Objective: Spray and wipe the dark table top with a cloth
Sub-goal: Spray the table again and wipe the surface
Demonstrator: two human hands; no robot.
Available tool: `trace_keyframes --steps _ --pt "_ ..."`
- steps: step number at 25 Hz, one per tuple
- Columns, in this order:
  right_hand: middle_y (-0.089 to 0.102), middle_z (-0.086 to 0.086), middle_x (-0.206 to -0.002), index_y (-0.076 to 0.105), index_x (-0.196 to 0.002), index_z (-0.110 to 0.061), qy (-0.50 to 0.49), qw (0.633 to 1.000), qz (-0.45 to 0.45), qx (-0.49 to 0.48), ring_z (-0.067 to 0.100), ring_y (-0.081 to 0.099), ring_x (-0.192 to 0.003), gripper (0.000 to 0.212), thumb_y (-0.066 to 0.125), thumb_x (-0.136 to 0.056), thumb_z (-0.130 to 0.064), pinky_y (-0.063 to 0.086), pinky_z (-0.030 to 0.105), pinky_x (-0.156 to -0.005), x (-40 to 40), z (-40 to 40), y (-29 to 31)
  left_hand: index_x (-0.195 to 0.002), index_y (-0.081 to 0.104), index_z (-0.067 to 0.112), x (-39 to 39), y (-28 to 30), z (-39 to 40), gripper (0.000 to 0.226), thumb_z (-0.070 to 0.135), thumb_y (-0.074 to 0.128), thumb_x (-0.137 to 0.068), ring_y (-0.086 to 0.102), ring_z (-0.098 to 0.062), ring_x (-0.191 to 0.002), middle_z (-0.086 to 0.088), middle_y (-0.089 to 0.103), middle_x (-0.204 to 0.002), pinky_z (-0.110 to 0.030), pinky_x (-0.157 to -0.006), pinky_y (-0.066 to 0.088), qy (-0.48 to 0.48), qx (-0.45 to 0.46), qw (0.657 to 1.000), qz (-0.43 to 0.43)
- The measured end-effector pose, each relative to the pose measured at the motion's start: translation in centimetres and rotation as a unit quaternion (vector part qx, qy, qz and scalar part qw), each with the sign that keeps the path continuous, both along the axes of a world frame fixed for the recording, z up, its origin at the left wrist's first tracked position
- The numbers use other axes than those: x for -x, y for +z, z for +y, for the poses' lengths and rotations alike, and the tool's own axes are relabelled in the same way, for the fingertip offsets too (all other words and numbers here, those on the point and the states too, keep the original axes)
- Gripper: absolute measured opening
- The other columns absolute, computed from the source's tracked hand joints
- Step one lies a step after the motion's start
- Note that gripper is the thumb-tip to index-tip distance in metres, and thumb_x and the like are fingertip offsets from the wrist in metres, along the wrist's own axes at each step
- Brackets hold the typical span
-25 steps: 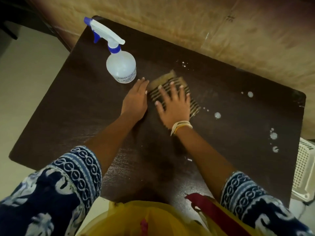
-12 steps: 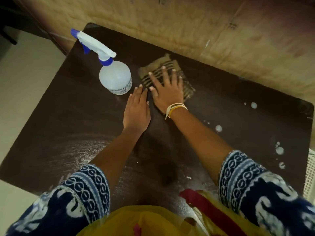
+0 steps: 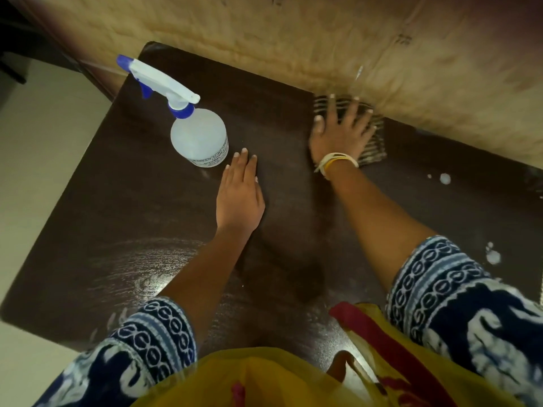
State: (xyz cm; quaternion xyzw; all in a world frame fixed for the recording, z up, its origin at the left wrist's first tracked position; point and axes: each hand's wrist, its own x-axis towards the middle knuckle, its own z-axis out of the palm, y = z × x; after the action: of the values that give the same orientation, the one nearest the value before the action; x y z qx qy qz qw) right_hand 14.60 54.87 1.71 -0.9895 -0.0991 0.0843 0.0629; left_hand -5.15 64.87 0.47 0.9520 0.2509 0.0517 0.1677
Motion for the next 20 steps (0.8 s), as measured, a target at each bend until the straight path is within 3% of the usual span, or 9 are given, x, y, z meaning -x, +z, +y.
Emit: trace_keyframes --steps 2,4,5,7,10,14,16,20 --pt "0.009 0.007 -0.164 0.016 -0.153 -0.042 0.167 0.986 -0.005 -0.015 0.044 0.006 -0.148 0.056 0.024 -0.098 -0.051 0.008 0.061 -0.116 2.9 3.2 -0.1 -0.146 0.040 0.006 0.0 0.0 -0.2 0.046 0.015 0.038 -0.101 0.027 -0.027 -0.147 -0.013 0.035 -0.156 -0.039 -0.121 0.021 -0.002 -0.006 1.000 -0.008" --pt "0.016 0.004 -0.163 0.020 -0.150 -0.046 0.346 0.938 -0.007 0.005 0.039 0.013 -0.148 0.053 0.025 -0.098 -0.052 0.014 0.059 -0.116 5.1 4.4 -0.3 -0.144 0.041 0.004 0.0 -0.1 -0.4 0.047 0.012 0.040 -0.098 0.030 -0.029 -0.145 -0.015 0.039 -0.153 -0.040 -0.120 0.023 -0.003 -0.008 1.000 -0.015" --pt "0.017 0.002 -0.163 0.022 -0.150 -0.048 0.389 0.921 -0.003 0.013 0.037 0.015 -0.148 0.051 0.025 -0.099 -0.052 0.016 0.057 -0.117 5.1 4.2 -0.4 -0.144 0.041 0.003 0.1 -0.1 -0.4 0.047 0.012 0.040 -0.098 0.030 -0.029 -0.145 -0.016 0.039 -0.153 -0.041 -0.120 0.022 -0.003 -0.011 1.000 -0.013" --pt "0.018 -0.001 -0.163 0.023 -0.149 -0.050 0.357 0.934 -0.021 -0.001 0.034 0.015 -0.149 0.050 0.025 -0.099 -0.053 0.016 0.056 -0.117 3.2 2.3 -0.3 -0.146 0.039 0.003 0.1 0.1 -0.1 0.048 0.012 0.038 -0.098 0.026 -0.029 -0.147 -0.017 0.034 -0.155 -0.041 -0.121 0.020 -0.011 -0.021 1.000 0.011" --pt "0.020 -0.001 -0.162 0.024 -0.148 -0.049 0.126 0.991 -0.046 -0.020 0.035 0.015 -0.149 0.052 0.029 -0.097 -0.055 0.015 0.057 -0.117 -0.3 -5.5 -0.6 -0.149 0.033 0.005 -0.1 0.8 -0.5 0.051 0.014 0.039 -0.100 0.019 -0.030 -0.149 -0.017 0.025 -0.159 -0.042 -0.122 0.017 -0.055 -0.040 0.996 0.056" --pt "0.009 0.003 -0.164 0.015 -0.152 -0.044 -0.078 0.997 -0.002 0.001 0.037 0.007 -0.149 0.056 0.025 -0.098 -0.053 0.010 0.059 -0.117 0.1 -14.1 0.0 -0.149 0.035 0.006 -0.3 1.6 -4.2 0.050 0.020 0.035 -0.101 0.023 -0.028 -0.148 -0.014 0.028 -0.158 -0.041 -0.121 0.019 -0.188 -0.035 0.981 0.044" --pt "0.006 0.005 -0.164 0.012 -0.153 -0.041 -0.077 0.997 0.003 0.002 0.040 0.006 -0.149 0.057 0.024 -0.099 -0.052 0.009 0.060 -0.117 2.1 -12.7 0.0 -0.150 0.034 0.006 0.1 1.6 -6.2 0.051 0.023 0.031 -0.102 0.023 -0.026 -0.148 -0.013 0.028 -0.159 -0.039 -0.121 0.019 -0.203 -0.023 0.978 0.042" --pt "0.018 0.007 -0.162 0.022 -0.152 -0.038 0.154 0.988 -0.030 0.008 0.042 0.018 -0.146 0.058 0.028 -0.097 -0.053 0.018 0.060 -0.114 10.7 -10.7 -0.4 -0.150 0.031 0.003 1.4 1.2 -8.2 0.052 0.022 0.034 -0.102 0.020 -0.027 -0.149 -0.015 0.028 -0.158 -0.039 -0.121 0.016 -0.176 -0.028 0.981 0.070"
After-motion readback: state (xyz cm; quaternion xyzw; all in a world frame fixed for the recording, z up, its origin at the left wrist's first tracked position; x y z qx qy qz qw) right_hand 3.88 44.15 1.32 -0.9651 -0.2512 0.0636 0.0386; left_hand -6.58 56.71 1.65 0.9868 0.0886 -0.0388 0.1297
